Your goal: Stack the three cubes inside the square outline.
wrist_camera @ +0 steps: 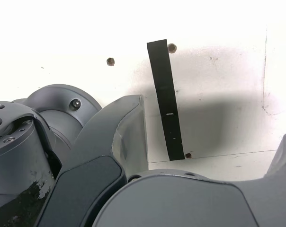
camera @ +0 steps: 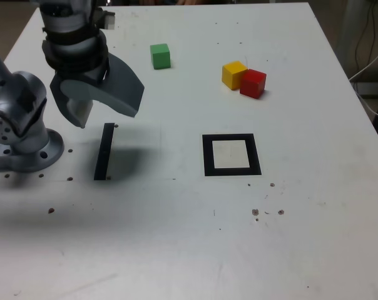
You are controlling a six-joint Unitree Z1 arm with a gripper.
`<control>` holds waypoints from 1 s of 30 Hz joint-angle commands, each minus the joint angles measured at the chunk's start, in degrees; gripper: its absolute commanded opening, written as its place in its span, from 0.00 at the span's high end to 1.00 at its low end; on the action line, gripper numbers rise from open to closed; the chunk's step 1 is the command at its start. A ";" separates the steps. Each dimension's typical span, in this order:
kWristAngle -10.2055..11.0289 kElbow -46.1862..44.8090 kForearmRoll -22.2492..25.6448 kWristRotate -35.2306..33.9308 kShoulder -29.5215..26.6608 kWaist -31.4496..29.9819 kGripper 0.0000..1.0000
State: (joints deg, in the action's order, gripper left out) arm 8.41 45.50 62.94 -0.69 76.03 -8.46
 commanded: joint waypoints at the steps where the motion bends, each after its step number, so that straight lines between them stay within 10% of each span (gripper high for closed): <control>1: -0.06 0.12 0.08 -0.10 -0.44 0.11 0.01; 15: -1.54 0.17 0.80 -0.10 -0.50 0.22 0.01; 23: -7.79 4.58 4.97 0.11 -0.25 4.15 0.01; 30: -6.94 12.07 8.30 -2.24 1.30 5.38 0.01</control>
State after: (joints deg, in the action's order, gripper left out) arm 1.29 56.16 70.81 -2.15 76.19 -3.16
